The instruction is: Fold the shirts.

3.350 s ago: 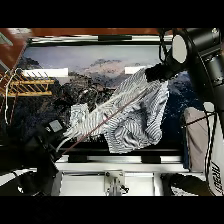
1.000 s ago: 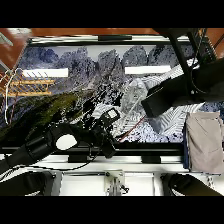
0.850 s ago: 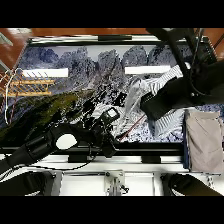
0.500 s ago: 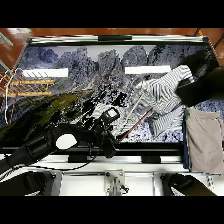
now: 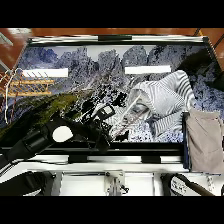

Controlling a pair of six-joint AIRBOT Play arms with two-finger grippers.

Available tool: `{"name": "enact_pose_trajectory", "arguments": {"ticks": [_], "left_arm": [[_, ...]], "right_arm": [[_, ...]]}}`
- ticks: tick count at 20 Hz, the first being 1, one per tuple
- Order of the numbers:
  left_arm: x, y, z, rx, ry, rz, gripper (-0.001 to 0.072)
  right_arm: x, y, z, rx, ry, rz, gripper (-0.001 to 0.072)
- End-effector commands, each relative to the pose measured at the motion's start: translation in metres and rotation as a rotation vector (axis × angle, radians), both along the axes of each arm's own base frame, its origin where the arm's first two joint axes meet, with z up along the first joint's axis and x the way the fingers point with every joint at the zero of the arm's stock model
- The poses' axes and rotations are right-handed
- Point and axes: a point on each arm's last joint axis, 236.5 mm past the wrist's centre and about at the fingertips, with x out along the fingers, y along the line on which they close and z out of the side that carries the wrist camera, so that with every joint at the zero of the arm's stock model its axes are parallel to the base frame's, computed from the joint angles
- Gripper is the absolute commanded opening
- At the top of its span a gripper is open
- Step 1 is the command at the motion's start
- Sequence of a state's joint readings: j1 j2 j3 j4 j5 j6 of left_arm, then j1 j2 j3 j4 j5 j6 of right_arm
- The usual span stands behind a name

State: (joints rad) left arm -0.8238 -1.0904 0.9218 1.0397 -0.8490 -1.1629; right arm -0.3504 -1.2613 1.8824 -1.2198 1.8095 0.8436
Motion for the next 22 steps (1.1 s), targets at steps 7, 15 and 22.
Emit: {"name": "enact_pose_trajectory", "arguments": {"ticks": [7, 15, 22], "left_arm": [[0.01, 0.029, -0.013, 0.081, -0.045, -0.114, 0.0045], [0.021, 0.044, -0.016, 0.101, -0.05, -0.109, 0.0045], [0.038, 0.047, -0.006, 0.105, -0.118, -0.113, 0.0045]], "right_arm": [[0.066, 0.067, -0.056, -0.238, -0.101, 0.723, 0.057], [0.077, 0.087, -0.106, -0.251, 0.022, 0.833, 0.057], [0.071, 0.122, -0.134, -0.189, 0.096, 0.938, 0.0526]]}}
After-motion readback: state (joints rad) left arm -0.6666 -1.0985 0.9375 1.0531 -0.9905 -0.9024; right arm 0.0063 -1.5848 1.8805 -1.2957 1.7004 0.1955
